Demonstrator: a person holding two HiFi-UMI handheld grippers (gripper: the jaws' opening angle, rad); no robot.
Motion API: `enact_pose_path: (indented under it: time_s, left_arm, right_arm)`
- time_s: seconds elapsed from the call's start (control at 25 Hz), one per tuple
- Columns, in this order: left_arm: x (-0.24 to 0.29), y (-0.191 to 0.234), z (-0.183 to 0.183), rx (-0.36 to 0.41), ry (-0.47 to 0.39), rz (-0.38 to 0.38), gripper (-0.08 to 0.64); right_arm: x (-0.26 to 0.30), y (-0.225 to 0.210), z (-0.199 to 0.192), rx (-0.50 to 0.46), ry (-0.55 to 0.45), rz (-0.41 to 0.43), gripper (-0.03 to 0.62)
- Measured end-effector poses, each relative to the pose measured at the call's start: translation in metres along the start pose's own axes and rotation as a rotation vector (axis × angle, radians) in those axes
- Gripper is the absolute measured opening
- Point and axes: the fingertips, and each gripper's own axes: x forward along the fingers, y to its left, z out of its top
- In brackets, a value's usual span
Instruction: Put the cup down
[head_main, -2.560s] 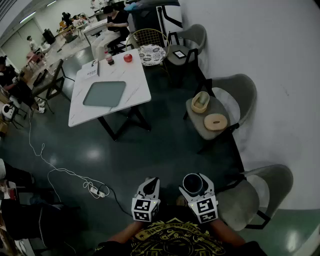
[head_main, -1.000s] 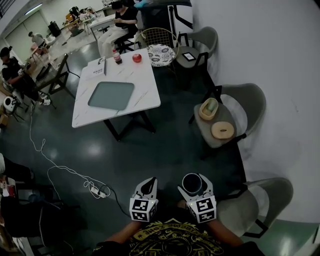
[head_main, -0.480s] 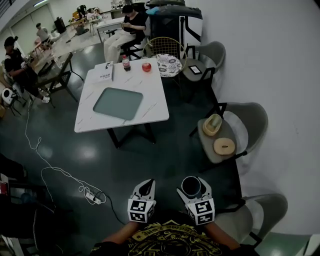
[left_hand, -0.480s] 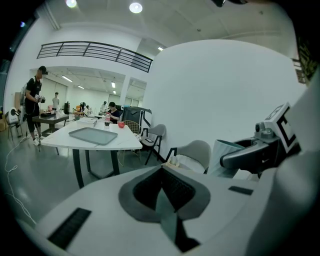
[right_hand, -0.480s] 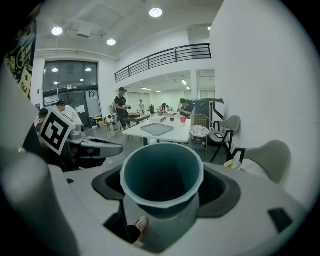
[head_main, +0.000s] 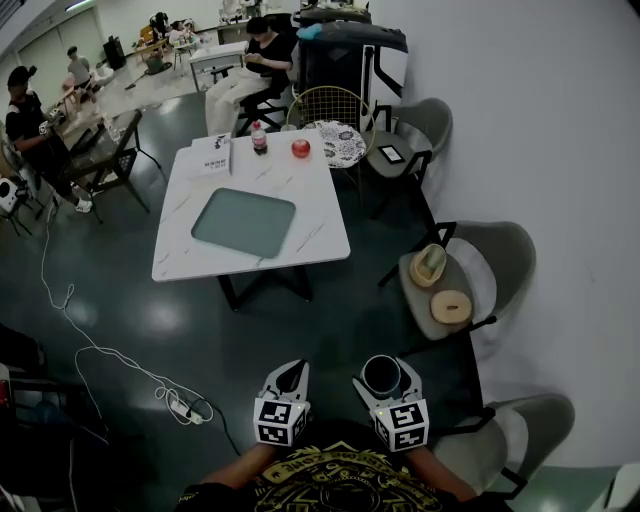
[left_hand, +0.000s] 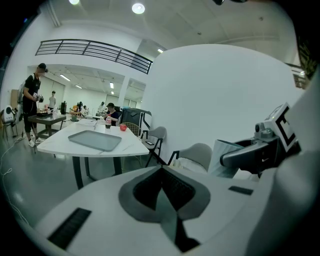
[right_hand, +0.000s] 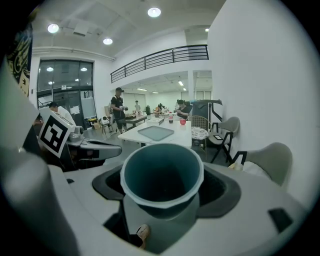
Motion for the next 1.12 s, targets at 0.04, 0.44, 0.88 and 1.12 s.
enact_pose_path:
  time_s: [0.04, 0.44, 0.88, 1.12]
  left_arm:
    - [0.000, 0.005, 0.002, 0.003, -0.001, -0.005, 0.009]
    - [0.002, 0.045, 0.018, 0.014, -0.026, -0.049, 0.009]
    - [-0.004, 0.079, 0.025, -0.021, -0.039, 0.002, 0.009]
    - [-0.002, 0.100, 0.022, -0.048, -0.024, 0.075, 0.009]
  right_arm:
    - [0.003, 0.004, 0.002, 0.002, -0.001, -0.005, 0.388]
    - [0.029, 0.035, 0.019, -0.006, -0.006, -0.030, 0.388]
    - [0.057, 0.059, 0.024, -0.043, 0.012, 0.045, 0.388]
    - [0.084, 0.061, 0.030, -0.060, 0.024, 0.117, 0.388]
